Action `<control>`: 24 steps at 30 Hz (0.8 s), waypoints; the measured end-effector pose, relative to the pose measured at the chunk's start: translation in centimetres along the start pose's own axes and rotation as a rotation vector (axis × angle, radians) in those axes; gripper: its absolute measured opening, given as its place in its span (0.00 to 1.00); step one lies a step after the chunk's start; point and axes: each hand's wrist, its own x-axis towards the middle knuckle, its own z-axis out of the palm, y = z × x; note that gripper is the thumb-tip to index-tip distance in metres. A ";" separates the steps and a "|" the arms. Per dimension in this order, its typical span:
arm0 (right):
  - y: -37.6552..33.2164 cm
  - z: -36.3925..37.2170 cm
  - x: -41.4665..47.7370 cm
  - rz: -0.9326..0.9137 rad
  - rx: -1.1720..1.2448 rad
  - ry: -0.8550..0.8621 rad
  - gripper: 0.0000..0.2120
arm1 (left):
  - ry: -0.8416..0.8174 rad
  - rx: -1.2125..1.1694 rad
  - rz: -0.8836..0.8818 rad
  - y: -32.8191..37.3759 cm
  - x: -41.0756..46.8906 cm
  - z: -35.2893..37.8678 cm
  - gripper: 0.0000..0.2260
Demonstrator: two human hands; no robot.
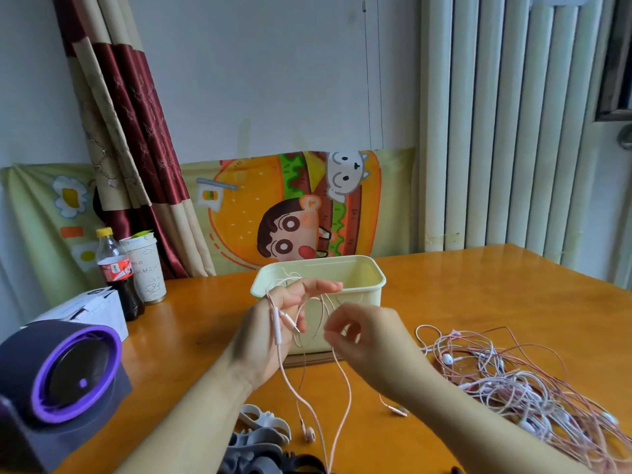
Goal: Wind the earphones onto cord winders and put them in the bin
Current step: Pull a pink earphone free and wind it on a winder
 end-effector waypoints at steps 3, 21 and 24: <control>-0.7 1.4 0.1 0.024 0.045 -0.131 0.08 | -0.031 -0.004 0.019 0.5 0.0 0.4 0.18; 3.3 1.8 -1.1 0.372 0.340 -0.301 0.08 | 0.035 -0.095 0.037 0.9 0.0 -0.6 0.18; 2.2 0.2 -0.5 0.362 0.494 -0.241 0.08 | 0.047 -0.079 0.000 0.4 -0.2 -1.0 0.17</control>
